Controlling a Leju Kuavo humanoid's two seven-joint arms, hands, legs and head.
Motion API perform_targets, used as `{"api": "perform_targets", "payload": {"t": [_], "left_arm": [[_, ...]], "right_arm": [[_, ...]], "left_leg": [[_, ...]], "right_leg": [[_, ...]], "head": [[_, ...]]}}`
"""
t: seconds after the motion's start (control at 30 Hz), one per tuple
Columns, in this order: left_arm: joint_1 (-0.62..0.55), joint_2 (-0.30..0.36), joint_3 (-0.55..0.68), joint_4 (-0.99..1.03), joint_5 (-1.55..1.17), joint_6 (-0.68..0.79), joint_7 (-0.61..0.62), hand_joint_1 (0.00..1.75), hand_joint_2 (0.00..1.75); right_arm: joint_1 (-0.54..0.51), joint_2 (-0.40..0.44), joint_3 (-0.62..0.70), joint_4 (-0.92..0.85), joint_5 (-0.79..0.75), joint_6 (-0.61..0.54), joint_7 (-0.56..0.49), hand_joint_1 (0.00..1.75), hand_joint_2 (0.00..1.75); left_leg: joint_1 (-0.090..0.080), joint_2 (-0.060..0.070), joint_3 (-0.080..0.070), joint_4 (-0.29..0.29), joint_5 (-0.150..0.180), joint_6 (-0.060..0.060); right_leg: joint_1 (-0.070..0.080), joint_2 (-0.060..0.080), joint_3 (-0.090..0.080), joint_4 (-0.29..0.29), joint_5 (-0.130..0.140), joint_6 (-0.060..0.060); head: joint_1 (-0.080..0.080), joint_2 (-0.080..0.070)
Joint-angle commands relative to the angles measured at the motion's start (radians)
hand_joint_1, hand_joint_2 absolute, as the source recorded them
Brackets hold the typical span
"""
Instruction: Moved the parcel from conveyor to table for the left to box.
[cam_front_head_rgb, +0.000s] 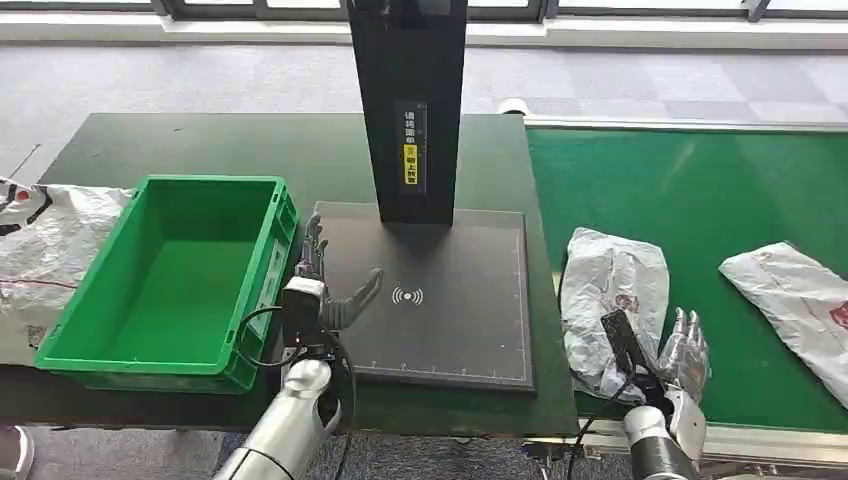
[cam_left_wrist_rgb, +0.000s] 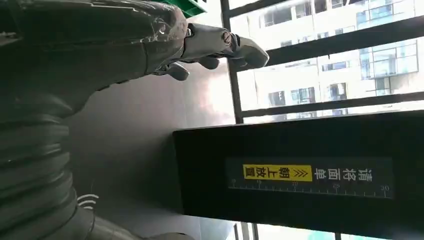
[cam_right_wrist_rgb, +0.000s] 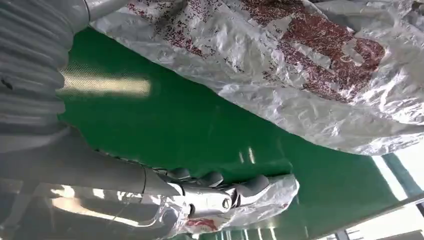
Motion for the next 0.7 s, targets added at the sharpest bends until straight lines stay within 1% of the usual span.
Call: {"api": "perform_targets", "payload": {"t": [0.03,0.07,0.27,0.3,0.33,0.37,0.4,0.43,0.47,0.5,0.57,0.7], "left_arm": [[0.006,0.044,-0.075,0.023,0.000,0.011,0.003,0.00,1.75],[0.012,0.047,-0.058,0.025,-0.010,0.022,0.003,0.00,1.75],[0.027,0.051,-0.036,0.004,-0.023,0.020,0.003,0.00,1.75],[0.032,0.049,-0.029,-0.001,-0.030,0.023,0.003,0.00,1.75],[0.037,0.048,-0.022,-0.006,-0.038,0.021,0.003,0.00,1.75],[0.040,0.047,-0.019,-0.008,-0.041,0.021,0.003,0.00,1.75],[0.045,0.046,-0.014,-0.014,-0.046,0.020,0.003,0.00,1.75],[0.048,0.046,-0.007,-0.018,-0.052,0.017,0.003,0.00,1.75],[0.048,0.045,-0.004,-0.019,-0.055,0.015,0.003,0.00,1.75],[0.045,0.044,-0.001,-0.015,-0.060,0.011,0.003,0.00,1.75],[0.043,0.042,0.002,-0.011,-0.068,0.005,0.003,0.00,1.75],[0.043,0.042,0.002,-0.011,-0.068,0.005,0.003,0.00,1.75]], "right_arm": [[-0.065,-0.009,-0.070,0.099,-0.008,0.031,0.018,0.00,1.75],[-0.082,-0.019,-0.048,0.141,0.010,0.131,0.044,0.00,1.75],[-0.100,-0.013,-0.032,0.166,0.024,0.141,0.064,0.00,1.75],[-0.104,-0.012,-0.026,0.169,0.029,0.150,0.071,0.00,1.75],[-0.107,-0.013,-0.019,0.175,0.035,0.173,0.081,0.00,1.75],[-0.108,-0.014,-0.015,0.178,0.039,0.184,0.087,0.10,1.75],[-0.110,-0.015,-0.010,0.185,0.042,0.208,0.090,1.48,1.75],[-0.110,-0.017,0.009,0.196,0.061,0.245,0.108,1.75,1.75],[-0.110,-0.018,0.022,0.203,0.074,0.271,0.117,1.75,1.75],[-0.109,-0.016,0.041,0.214,0.091,0.313,0.115,1.75,1.75],[-0.103,-0.005,0.061,0.220,0.101,0.363,0.087,1.75,1.75],[-0.103,-0.005,0.061,0.220,0.101,0.363,0.087,1.75,1.75]], "left_leg": [[0.000,0.002,0.004,-0.002,-0.001,0.000],[0.000,0.002,0.003,-0.001,-0.001,0.000],[0.001,0.004,0.005,-0.002,-0.001,0.000],[0.000,0.002,0.003,-0.001,-0.001,0.000],[0.001,0.003,0.005,-0.002,-0.001,0.000],[0.000,0.003,0.004,-0.001,0.000,0.000],[0.001,0.004,0.005,-0.002,-0.001,0.000],[0.000,0.003,0.003,-0.001,0.000,0.000],[0.001,0.004,0.005,-0.002,-0.001,0.000],[0.000,0.003,0.003,-0.001,-0.001,0.000],[0.001,0.004,0.004,-0.001,-0.001,0.000],[0.001,0.004,0.006,-0.002,0.000,0.000]], "right_leg": [[0.001,0.002,0.004,-0.002,0.000,-0.001],[0.000,0.002,0.003,-0.001,0.000,-0.001],[0.001,0.004,0.003,-0.002,0.000,-0.001],[0.001,0.003,0.002,-0.001,0.000,-0.001],[0.001,0.003,0.004,-0.003,0.000,-0.001],[0.000,0.003,0.002,-0.001,0.000,-0.001],[0.001,0.004,0.003,-0.002,0.000,-0.001],[0.000,0.003,0.002,-0.001,0.000,-0.001],[0.001,0.004,0.004,-0.002,0.001,-0.001],[0.001,0.003,0.002,-0.001,0.001,-0.001],[0.001,0.003,0.003,-0.002,0.001,-0.001],[0.001,0.003,0.005,-0.002,0.001,-0.001]], "head": [[0.000,0.000],[0.000,0.000],[0.000,0.000],[0.000,0.000],[0.000,0.000],[0.000,0.000],[0.000,0.000],[0.000,0.000],[0.000,0.000],[0.000,0.000],[0.000,0.000],[0.000,0.000]]}}
